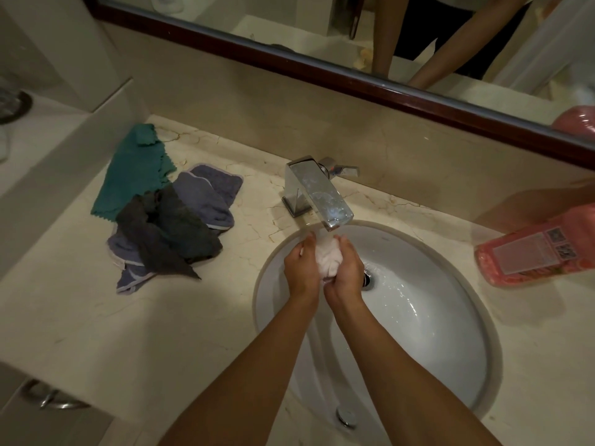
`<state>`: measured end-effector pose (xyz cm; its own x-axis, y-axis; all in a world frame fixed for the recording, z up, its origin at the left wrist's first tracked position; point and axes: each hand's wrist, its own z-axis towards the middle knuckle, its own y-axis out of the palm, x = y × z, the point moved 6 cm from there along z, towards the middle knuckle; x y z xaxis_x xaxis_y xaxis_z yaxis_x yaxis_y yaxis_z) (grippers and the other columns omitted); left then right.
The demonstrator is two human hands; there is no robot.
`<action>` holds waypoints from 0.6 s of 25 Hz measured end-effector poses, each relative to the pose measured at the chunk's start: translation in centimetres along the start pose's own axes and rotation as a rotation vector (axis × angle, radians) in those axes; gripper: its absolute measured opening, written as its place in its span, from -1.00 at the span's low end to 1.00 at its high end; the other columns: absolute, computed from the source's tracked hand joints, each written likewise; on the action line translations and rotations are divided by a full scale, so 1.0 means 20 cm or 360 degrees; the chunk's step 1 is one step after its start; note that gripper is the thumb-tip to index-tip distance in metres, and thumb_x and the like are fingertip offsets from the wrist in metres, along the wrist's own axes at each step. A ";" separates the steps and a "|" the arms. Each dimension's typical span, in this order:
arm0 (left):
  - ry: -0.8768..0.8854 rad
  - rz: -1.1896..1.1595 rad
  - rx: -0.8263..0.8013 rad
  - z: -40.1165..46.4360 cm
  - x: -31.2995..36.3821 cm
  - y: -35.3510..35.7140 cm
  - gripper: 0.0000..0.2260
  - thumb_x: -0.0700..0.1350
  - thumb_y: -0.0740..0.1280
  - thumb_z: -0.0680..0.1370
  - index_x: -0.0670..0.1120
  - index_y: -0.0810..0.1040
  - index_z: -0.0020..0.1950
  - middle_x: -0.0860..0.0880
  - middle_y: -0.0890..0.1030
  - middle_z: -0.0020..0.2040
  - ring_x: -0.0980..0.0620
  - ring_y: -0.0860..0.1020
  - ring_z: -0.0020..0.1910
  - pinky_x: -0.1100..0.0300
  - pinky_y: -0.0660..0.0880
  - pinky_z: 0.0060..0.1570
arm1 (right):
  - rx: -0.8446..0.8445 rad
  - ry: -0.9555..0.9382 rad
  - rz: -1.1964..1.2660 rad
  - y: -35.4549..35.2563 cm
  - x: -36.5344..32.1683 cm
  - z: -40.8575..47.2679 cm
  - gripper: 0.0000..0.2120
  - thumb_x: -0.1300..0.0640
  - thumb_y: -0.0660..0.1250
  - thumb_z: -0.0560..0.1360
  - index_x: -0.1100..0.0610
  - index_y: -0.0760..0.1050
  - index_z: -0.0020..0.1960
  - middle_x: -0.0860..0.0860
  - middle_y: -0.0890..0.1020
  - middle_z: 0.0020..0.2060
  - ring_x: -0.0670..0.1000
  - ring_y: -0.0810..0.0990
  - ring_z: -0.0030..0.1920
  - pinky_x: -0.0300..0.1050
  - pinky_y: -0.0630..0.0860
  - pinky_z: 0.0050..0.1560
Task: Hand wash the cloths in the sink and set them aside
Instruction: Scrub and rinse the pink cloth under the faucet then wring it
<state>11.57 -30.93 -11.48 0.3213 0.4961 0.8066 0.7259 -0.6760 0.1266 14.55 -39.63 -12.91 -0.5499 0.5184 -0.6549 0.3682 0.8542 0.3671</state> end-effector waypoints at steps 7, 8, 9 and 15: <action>0.0210 0.0031 0.0166 -0.04 0.03 0.00 -0.82 -0.05 0.28 0.66 0.06 0.63 -0.07 0.03 0.69 -0.13 0.02 0.67 -0.10 0.15 0.61 -0.09 | 0.0152 -0.0172 -0.0115 0.03 -0.05 -0.01 -0.78 0.12 0.41 0.56 0.12 0.67 -0.25 0.09 0.69 -0.34 0.03 0.66 -0.35 -0.17 0.58 -0.34; 0.0254 0.0057 0.0173 -0.05 0.03 0.00 -0.82 -0.05 0.27 0.67 0.05 0.64 -0.06 0.02 0.69 -0.11 0.01 0.67 -0.09 0.12 0.61 -0.07 | 0.0167 -0.0194 -0.0134 0.02 -0.06 -0.02 -0.74 0.11 0.41 0.56 0.11 0.67 -0.29 0.08 0.68 -0.36 0.02 0.65 -0.36 -0.17 0.57 -0.35; 0.0297 0.0077 0.0169 -0.05 0.03 0.00 -0.82 -0.04 0.27 0.67 0.02 0.64 -0.03 -0.01 0.69 -0.10 0.00 0.67 -0.07 0.09 0.62 -0.04 | 0.0176 -0.0211 -0.0153 0.02 -0.06 -0.03 -0.71 0.11 0.41 0.56 0.09 0.67 -0.34 0.08 0.67 -0.37 0.02 0.64 -0.38 -0.18 0.57 -0.36; 0.0418 0.0147 0.0130 -0.10 0.03 0.00 -0.79 -0.03 0.24 0.68 0.04 0.62 -0.07 -0.01 0.67 -0.15 0.00 0.65 -0.12 0.10 0.60 -0.12 | 0.0204 -0.0173 -0.0119 -0.01 -0.06 -0.05 -0.76 0.10 0.40 0.56 0.14 0.62 -0.27 0.08 0.65 -0.37 0.05 0.65 -0.34 -0.13 0.58 -0.33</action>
<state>10.68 -31.72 -9.83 0.2279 0.2693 0.9357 0.7509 -0.6603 0.0071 14.36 -40.40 -11.42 -0.4976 0.4402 -0.7474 0.4254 0.8748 0.2319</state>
